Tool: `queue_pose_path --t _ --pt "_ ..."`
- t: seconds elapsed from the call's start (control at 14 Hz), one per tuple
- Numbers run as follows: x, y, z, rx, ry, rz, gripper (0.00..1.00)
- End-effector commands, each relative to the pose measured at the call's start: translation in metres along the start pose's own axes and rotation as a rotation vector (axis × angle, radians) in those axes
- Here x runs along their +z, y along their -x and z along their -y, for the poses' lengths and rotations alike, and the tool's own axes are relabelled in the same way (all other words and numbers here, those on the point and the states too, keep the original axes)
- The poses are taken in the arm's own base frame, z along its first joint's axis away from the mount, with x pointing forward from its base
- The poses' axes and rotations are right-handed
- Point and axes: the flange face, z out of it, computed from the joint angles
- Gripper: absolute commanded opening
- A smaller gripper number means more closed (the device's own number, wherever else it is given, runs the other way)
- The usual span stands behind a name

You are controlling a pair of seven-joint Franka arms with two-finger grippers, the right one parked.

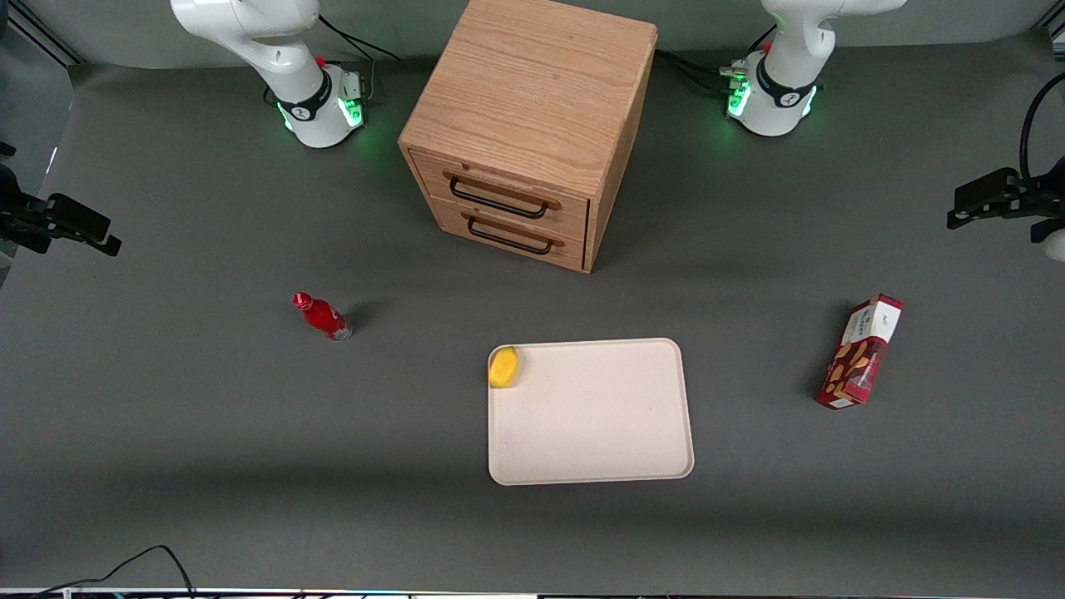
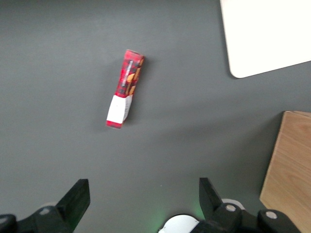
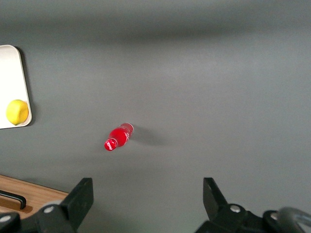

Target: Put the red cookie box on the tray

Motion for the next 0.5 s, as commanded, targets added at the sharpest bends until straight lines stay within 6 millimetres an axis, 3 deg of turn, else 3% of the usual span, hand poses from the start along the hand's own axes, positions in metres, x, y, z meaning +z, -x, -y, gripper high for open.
queue_pose_path --t 0.0,0.21,0.29,0.43 --pt "0.001 0.004 0.001 -0.006 -0.022 0.010 1.00" --pt "0.017 -0.005 0.007 -0.010 -0.019 0.034 1.00" --pt "0.033 -0.013 0.013 -0.002 -0.013 0.058 1.00" --pt "0.092 -0.037 0.027 0.164 -0.031 0.082 1.00"
